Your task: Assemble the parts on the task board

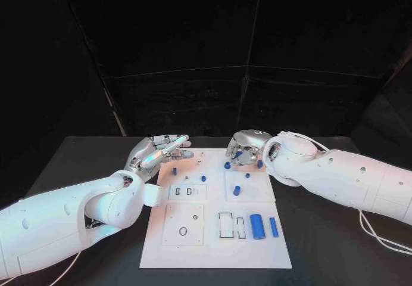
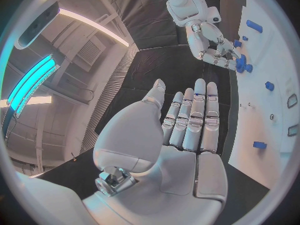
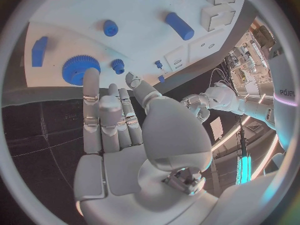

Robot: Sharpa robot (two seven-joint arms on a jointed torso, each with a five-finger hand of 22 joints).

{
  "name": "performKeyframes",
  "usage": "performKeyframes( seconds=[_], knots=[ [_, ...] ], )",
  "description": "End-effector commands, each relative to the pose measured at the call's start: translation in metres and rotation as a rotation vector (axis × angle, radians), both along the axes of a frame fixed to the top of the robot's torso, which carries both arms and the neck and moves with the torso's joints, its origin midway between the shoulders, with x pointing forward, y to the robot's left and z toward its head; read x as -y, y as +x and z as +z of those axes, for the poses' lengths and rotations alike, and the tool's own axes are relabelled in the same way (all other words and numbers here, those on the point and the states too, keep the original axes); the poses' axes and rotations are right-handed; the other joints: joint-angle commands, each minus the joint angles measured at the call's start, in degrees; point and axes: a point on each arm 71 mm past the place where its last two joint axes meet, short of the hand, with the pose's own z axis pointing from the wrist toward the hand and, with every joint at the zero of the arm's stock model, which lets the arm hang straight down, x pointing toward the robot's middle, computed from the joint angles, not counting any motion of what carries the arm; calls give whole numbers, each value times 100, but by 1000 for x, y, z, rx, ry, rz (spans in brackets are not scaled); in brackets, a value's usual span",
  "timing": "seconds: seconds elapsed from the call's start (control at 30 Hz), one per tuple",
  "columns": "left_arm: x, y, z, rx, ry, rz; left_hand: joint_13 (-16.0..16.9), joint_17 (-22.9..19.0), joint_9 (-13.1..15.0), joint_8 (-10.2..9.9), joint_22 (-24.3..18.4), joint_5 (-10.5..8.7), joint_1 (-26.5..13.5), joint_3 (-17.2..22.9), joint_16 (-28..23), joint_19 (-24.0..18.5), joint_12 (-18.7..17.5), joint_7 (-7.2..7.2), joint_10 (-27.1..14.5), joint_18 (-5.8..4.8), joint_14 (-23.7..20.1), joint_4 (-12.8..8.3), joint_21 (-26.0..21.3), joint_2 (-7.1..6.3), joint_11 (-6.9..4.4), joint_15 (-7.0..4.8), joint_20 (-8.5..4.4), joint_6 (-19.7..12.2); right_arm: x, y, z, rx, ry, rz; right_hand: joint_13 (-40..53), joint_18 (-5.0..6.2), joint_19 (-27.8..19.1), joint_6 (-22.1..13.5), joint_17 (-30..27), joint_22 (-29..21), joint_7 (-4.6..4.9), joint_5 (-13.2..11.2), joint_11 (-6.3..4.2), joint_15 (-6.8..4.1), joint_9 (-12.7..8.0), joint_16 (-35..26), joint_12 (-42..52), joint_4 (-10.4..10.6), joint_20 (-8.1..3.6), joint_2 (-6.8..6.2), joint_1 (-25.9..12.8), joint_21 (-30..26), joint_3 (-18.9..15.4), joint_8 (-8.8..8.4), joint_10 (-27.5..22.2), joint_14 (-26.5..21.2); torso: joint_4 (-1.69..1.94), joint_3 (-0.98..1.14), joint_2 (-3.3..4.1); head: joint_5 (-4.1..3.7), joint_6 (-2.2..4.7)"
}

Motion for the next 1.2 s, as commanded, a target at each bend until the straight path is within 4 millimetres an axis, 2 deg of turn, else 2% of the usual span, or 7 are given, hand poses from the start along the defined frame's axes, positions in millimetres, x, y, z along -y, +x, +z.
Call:
performKeyframes(
  seconds=[0.03,0.27,0.4,0.57,0.9,1.2],
  knots=[
    [3,-1,3,10,-5,-31,-5,-3,-7,-21,-10,22,37,-7,-40,27,-42,17,36,25,-11,-30,-35,-4,24,19,3,37,-2,2,-1,-6,-66,-6,4,113,-1,-46,173,40,-7,-30,9,45,5,168,32,15,27,-58,-7,71,44,-11,-56,196,7,-5,41,-2,3],
    [5,-2,4,10,-8,-39,-6,-3,-7,-23,-12,22,35,-7,-44,27,-46,20,35,24,-13,-31,-39,-3,26,21,3,37,-8,3,-3,-18,-84,-1,6,114,-25,-67,393,87,-12,-32,9,50,5,370,64,33,35,-49,-7,154,76,-10,-74,187,17,-6,58,7,7],
    [6,-3,5,11,-10,-42,-6,-3,-7,-23,-12,22,35,-7,-44,27,-46,20,35,24,-13,-31,-39,-3,26,21,3,37,-11,5,-5,-26,-93,0,9,115,-33,-71,493,108,-14,-33,5,50,6,459,83,42,36,-37,-4,190,96,-8,-65,189,13,-3,62,9,-18],
    [6,-4,6,10,-11,-46,-6,-3,-8,-28,-16,23,32,-6,-52,26,-53,26,33,24,-18,-32,-46,-2,29,23,5,37,-12,7,-6,-34,-106,-5,14,117,-49,-64,652,149,-22,-33,-5,45,9,607,123,62,37,-13,-4,261,139,-1,-37,193,25,-2,77,14,-42],
    [8,-6,9,12,-14,-56,-6,-4,-9,-30,-19,22,30,-6,-55,26,-56,30,33,23,-20,-32,-49,1,31,24,6,39,-15,9,-8,-43,-116,-8,13,118,-65,-41,682,176,-20,-27,-7,46,13,655,141,83,37,19,-1,308,183,9,-32,180,22,-7,110,32,-43],
    [8,-6,10,14,-14,-58,-6,-4,-9,-30,-19,22,30,-6,-55,26,-56,30,33,23,-20,-32,-49,1,31,24,6,39,-18,11,-10,-56,-126,-2,32,122,-104,50,805,237,-31,-44,-40,25,23,788,239,100,25,98,53,414,333,40,123,165,30,-6,120,19,-82]
  ],
)
